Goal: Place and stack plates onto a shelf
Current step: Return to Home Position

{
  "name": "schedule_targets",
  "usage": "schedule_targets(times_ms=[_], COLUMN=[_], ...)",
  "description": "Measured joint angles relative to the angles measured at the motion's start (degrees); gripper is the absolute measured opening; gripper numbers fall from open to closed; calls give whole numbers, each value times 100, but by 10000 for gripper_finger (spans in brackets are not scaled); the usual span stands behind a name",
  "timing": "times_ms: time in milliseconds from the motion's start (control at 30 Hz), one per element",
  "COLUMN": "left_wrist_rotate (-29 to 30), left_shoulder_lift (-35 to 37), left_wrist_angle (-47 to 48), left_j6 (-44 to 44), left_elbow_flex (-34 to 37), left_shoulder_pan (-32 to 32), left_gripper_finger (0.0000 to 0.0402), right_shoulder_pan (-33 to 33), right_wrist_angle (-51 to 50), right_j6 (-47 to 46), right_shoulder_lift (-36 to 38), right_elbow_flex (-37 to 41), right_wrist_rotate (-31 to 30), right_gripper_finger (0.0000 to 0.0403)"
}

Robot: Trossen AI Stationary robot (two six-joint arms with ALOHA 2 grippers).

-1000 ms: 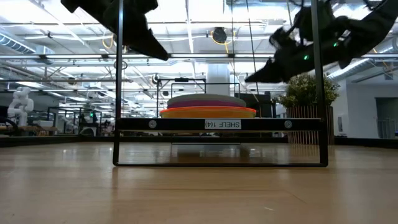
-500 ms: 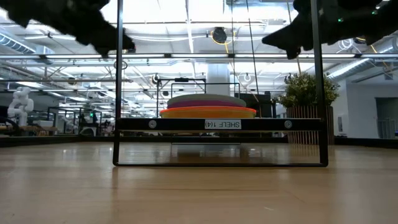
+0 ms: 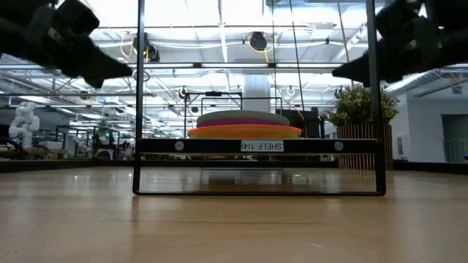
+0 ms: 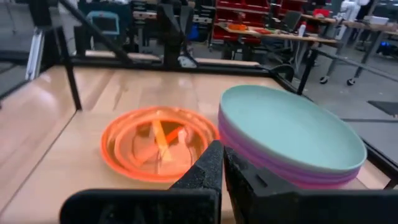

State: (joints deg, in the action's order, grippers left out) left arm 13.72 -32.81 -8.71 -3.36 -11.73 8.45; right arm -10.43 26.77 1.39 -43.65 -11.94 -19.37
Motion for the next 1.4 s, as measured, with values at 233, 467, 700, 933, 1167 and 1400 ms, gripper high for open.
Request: schedule_targets(times_ms=[233,467,700,933,1167,1400], left_wrist_rotate=[366,484,487,585,591,594], left_shoulder_lift=[32,34,34,269,885,1357], left_wrist_angle=[24,-31,30,-59,-52,271], left_j6=[-144,-148,-129,-222,-338,-432], left_elbow_flex=[283,354,369,674,1062,1119], left_shoulder_pan=[281,396,417,507,520,522], left_gripper_finger=[23,23,23,23,23,23], right_shoulder_pan=[-205,-197,-198,-195,-195,-195], right_wrist_angle=[248,754,285,-146,-525,-909], right_j6=[477,713,746,746,832,943], right_shoulder_lift=[175,576,992,1423,1820,2227], right_elbow_flex=[541,1076,1084,1093,1099,1104], right_wrist_rotate=[220,437,449,449,447,442], right_gripper_finger=[0,0,0,0,0,0])
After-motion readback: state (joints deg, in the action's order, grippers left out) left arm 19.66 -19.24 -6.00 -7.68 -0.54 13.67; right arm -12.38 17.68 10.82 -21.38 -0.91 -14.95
